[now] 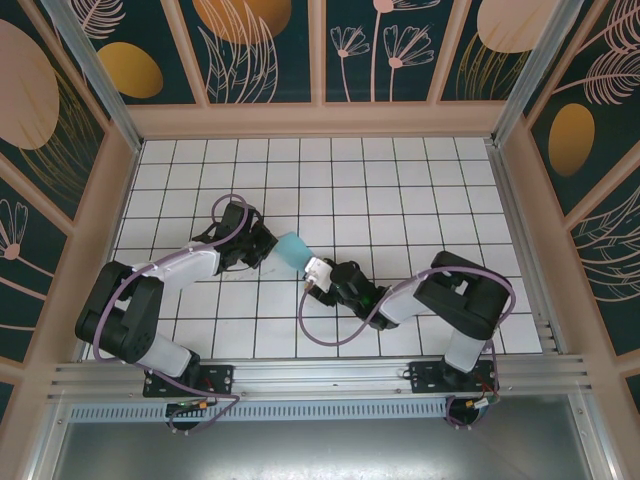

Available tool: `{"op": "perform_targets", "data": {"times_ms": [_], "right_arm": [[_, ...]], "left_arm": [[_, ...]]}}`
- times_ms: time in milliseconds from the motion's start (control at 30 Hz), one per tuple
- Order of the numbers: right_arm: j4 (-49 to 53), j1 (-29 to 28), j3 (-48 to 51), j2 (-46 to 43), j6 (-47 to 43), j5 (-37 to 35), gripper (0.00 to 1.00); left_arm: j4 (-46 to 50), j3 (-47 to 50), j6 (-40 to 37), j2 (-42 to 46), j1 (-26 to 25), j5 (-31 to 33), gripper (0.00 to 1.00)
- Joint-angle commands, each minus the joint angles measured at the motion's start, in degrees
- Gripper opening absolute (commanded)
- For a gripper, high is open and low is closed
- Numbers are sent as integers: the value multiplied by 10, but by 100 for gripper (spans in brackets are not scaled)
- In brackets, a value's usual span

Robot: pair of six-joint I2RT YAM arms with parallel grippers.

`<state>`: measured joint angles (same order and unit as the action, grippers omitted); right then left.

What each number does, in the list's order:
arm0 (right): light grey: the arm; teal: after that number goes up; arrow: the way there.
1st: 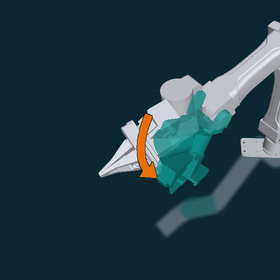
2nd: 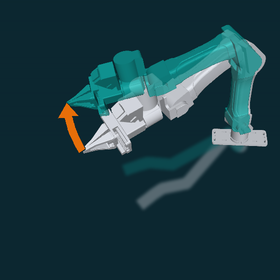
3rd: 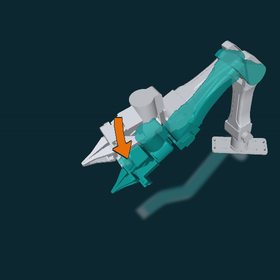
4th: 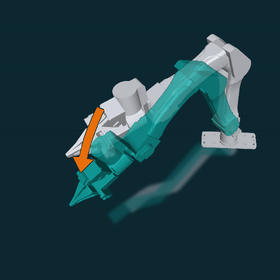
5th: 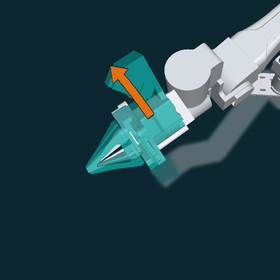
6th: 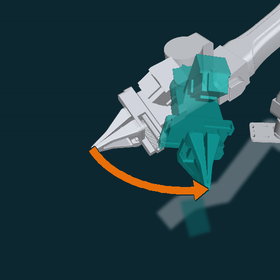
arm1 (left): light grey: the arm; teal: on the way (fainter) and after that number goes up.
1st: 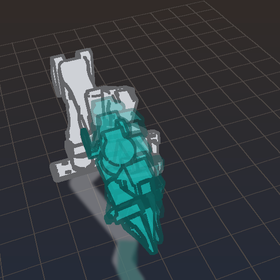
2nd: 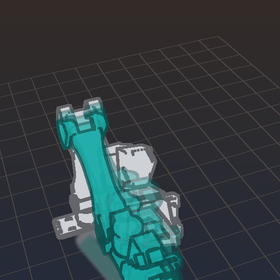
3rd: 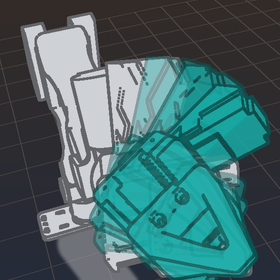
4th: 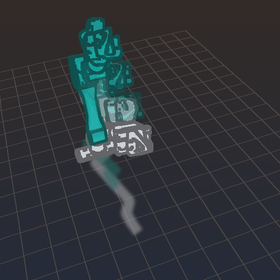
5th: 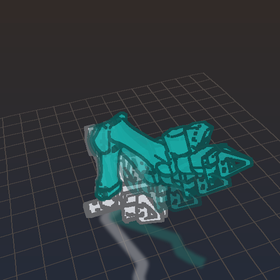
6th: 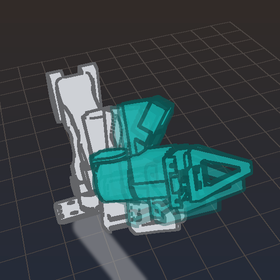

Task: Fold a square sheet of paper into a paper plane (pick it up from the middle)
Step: Fold the wing for the fifth time at the center of the table.

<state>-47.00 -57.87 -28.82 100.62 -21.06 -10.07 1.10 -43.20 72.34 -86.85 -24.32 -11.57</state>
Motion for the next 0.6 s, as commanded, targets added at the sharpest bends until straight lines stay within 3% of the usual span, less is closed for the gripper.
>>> {"op": "perform_targets", "data": {"times_ms": [0, 267, 567], "right_arm": [[-36, -2, -19, 24, -34, -14, 49], [-52, 7, -25, 43, -49, -16, 40], [-17, 20, -32, 28, -28, 8, 7]], "left_arm": [[1, -10, 14, -2, 4, -7, 0], [0, -8, 13, -2, 5, -9, 0], [0, -8, 5, 2, 10, -11, 0]]}}
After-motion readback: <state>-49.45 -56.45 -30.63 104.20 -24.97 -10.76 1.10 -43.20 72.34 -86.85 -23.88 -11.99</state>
